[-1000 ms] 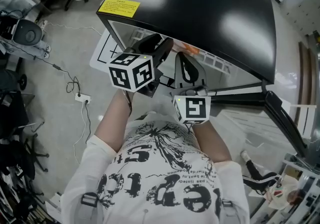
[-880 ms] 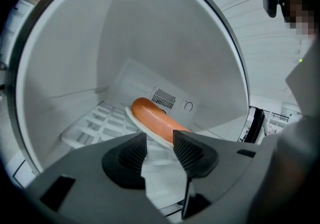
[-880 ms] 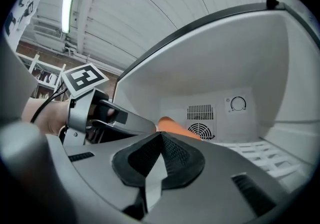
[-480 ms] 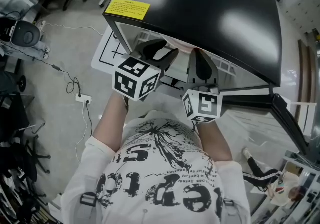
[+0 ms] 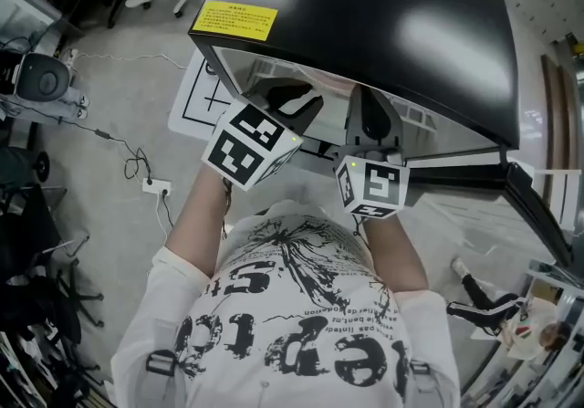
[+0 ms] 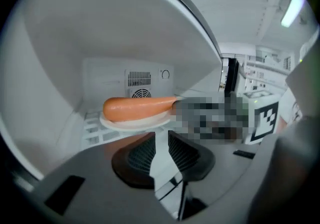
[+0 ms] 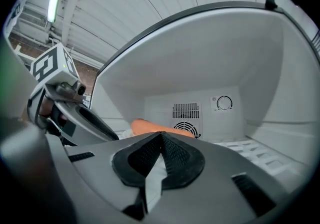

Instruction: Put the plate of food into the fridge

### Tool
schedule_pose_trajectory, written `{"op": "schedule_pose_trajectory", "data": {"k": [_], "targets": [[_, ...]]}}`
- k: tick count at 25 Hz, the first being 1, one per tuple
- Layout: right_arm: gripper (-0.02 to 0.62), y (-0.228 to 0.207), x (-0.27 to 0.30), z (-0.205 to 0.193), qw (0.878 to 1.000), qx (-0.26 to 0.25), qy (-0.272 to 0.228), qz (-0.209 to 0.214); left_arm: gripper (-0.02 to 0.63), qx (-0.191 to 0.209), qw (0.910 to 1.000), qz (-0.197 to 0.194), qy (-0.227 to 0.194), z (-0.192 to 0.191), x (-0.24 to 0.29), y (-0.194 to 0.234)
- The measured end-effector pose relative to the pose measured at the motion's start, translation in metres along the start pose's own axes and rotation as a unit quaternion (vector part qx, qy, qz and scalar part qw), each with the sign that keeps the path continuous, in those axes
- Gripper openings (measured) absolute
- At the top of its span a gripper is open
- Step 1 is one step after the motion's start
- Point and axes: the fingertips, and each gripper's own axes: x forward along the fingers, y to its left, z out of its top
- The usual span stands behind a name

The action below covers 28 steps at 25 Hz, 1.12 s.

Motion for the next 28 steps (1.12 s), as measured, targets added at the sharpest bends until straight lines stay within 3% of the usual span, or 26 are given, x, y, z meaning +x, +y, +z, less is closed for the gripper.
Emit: {"op": "schedule_pose_trajectory", "data": {"k": [3, 8, 12, 17, 21, 25, 28], "targets": [[0.002, 0.001, 0.001, -0.001, 1.0, 0.001, 0.002, -0.004, 0.087, -0.053, 0.9971, -0.046, -0.031, 0.01, -0.01, -0.004], [0.002, 0.007, -0.001, 0.002, 1.0, 0.003, -0.003, -0.008, 0.087, -0.069, 0.995, -0.013, -0.071, 0.013, -0.019, 0.011], [0.002, 0.016, -0.006, 0.007, 1.0, 0.001, -0.008, -0.005, 0.031, -0.087, 0.9888, 0.017, -0.12, 0.02, -0.027, 0.017], [0.002, 0.02, -0.015, 0.008, 1.0, -0.003, -0.008, -0.01, 0.008, -0.087, 0.9815, 0.045, -0.165, 0.022, -0.032, 0.014], [0.002, 0.025, -0.026, 0.008, 1.0, -0.004, -0.009, -0.014, 0.008, -0.015, 0.9774, 0.072, -0.198, 0.024, -0.036, -0.002], [0.002, 0.031, -0.037, 0.007, 0.999, -0.019, -0.013, -0.024, 0.008, -0.038, 0.97, 0.052, -0.234, 0.024, -0.042, -0.009], [0.002, 0.035, -0.045, 0.004, 0.999, -0.022, -0.014, -0.031, 0.008, -0.037, 0.9636, 0.065, -0.257, 0.023, -0.051, -0.007]]}}
